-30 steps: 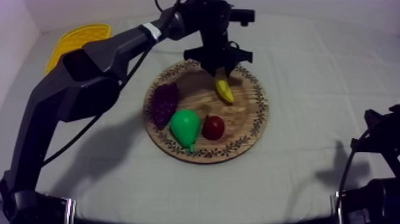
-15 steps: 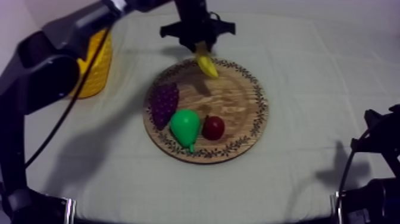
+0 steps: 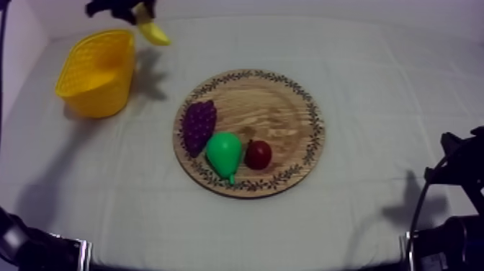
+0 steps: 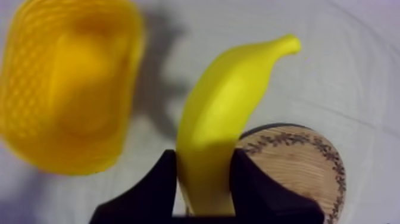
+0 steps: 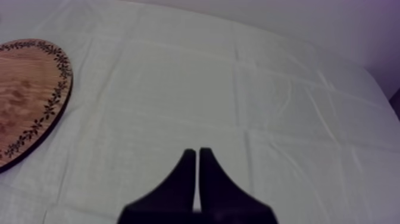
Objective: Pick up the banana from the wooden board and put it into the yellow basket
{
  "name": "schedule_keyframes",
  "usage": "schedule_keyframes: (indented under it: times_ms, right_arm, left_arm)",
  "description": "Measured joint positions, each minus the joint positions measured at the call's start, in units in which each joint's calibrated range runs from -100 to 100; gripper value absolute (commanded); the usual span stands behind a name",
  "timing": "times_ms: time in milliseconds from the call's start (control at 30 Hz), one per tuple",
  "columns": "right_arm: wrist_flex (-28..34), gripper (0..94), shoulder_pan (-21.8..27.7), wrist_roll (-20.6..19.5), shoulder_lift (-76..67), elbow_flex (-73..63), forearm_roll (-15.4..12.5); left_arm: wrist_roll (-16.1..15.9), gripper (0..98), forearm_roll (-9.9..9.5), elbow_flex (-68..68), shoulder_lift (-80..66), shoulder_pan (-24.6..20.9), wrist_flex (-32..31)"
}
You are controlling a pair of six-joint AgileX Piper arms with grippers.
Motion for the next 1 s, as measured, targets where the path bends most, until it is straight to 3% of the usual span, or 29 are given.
schedule_keyframes:
  times_ms: [500, 1000]
  right_arm:
    - [0.0, 0.3, 0.0, -0.02, 0.0, 0.0, 0.0]
    - [0.0, 0.3, 0.0, -0.02, 0.0, 0.0, 0.0]
  left_arm:
    - [-0.5, 29.5, -0.5, 20.5, -8.56, -12.84, -6.36]
    - [-0.45, 27.3, 0.79, 19.19, 0.9, -14.32, -12.65]
